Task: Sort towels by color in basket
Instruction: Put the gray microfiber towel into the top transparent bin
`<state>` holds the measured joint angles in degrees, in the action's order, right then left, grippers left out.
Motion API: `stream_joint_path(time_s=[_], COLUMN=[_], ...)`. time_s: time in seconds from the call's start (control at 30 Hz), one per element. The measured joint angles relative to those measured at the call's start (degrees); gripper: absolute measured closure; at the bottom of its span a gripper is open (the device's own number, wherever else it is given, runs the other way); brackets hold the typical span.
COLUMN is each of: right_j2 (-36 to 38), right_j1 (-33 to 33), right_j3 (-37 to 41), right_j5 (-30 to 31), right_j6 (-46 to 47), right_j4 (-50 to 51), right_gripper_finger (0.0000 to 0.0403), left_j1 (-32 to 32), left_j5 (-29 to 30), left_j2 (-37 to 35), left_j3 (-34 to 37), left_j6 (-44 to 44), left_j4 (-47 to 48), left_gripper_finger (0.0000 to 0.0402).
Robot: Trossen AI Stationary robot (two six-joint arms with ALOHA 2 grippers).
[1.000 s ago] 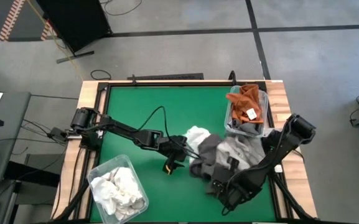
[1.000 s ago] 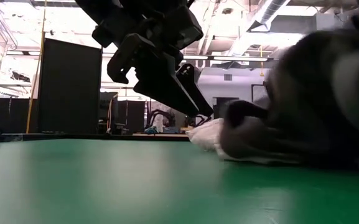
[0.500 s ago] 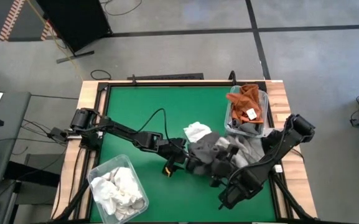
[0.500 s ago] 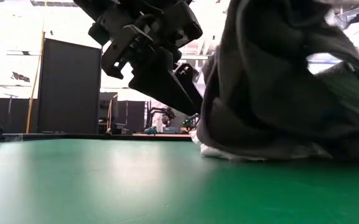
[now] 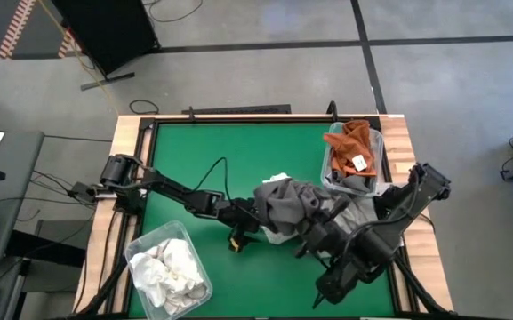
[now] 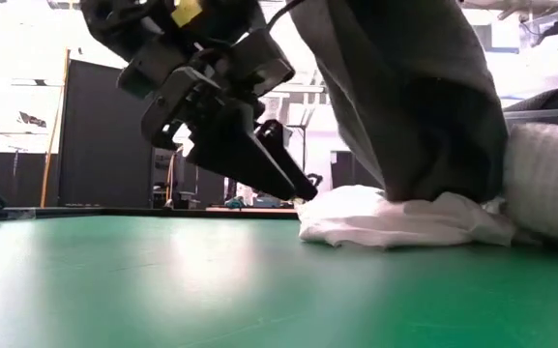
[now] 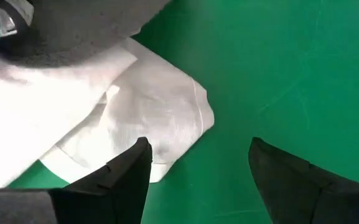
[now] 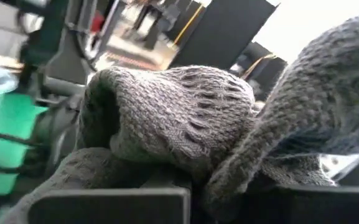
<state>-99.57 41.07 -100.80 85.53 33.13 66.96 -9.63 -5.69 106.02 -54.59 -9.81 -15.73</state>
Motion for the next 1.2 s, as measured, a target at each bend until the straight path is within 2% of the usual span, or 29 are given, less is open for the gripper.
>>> stream_joint_path(time_s=[0.13,0.3,0.43,0.53,0.63,0.87,1.03,1.2], right_j2=[0.03,0.02,-0.1,-0.11,-0.04,0.04,1.06,2.4], right_j1=[-1.29,-2.76,-2.52,-1.12,-0.19,-1.41,-4.67,-8.28], right_j3=[-1.42,1.57,4.61,6.04,6.6,6.63,4.89,1.37], right_j5=[-8.73,-17.56,-24.48,-25.23,-22.12,-8.22,-1.01,2.54], right_j6=[1.69,14.39,24.36,30.51,35.88,35.5,31.13,22.66], right_j4=[2.6,11.05,16.76,20.85,23.25,23.05,22.97,23.01], right_gripper_finger=[0.0354,0.0354,0.0354,0.0354,0.0354,0.0354,0.0354,0.0354], left_j1=[0.0,-0.9,-2.8,-4.73,-6.56,-10.36,-12.04,-12.28], left_j5=[0.01,-0.97,-4.7,-5.25,-5.23,-4.55,-4.09,-3.04], left_j2=[0.07,-0.64,-3.94,-7.68,-11.34,-12.85,-9.44,-5.32], left_j3=[1.38,-1.41,-5.25,-7.31,-7.78,-7.78,-6.38,-4.96], left_j6=[0.46,-2.15,-3.79,-5.18,-6.56,-6.12,-4.45,-2.86], left_j4=[-5.06,-9.12,-8.49,-3.13,3.58,15.7,16.0,15.39], left_gripper_finger=[0.0148,0.0148,0.0148,0.0148,0.0148,0.0148,0.0148,0.0148])
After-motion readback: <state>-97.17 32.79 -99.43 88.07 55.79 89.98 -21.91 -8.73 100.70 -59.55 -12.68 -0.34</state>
